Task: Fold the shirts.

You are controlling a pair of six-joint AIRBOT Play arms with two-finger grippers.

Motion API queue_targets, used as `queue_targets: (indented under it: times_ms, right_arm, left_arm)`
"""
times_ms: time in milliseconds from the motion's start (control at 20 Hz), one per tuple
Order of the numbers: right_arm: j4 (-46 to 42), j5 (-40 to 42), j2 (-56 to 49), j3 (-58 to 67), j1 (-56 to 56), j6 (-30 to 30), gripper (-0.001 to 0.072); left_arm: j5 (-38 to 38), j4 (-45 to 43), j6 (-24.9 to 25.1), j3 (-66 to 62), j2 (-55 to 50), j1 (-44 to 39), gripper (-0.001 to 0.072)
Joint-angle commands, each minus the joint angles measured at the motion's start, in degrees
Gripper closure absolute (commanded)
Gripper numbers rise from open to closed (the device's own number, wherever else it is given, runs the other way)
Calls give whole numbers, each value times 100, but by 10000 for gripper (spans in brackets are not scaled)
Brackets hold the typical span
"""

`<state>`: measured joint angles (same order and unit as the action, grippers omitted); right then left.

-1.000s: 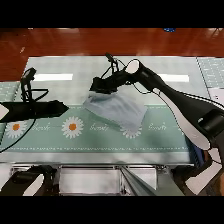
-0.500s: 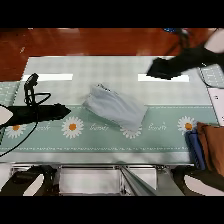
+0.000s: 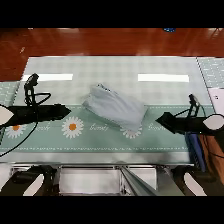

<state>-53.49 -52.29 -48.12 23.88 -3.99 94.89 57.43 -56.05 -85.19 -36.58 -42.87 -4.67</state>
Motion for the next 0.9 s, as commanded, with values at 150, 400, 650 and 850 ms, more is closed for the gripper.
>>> queue_targets:
  times_ms: [150, 400, 650, 850]
  right_arm:
    - [3169, 223, -1478, -450, 44, -2188, 299]
    - [3250, 293, -2474, 308, 619, -2365, 300]
    - [3259, 367, -3471, 1322, 1130, -2247, 300]
    - [3250, 175, -4030, 2218, 1547, -2553, 686]
  left_arm:
    - [-2, 22, -20, 2, 2, 0, 687]
    - [-2, 22, -22, 2, 2, 0, 687]
    - [-2, 22, -22, 2, 0, 0, 687]
    - [-2, 22, -22, 2, 0, 0, 688]
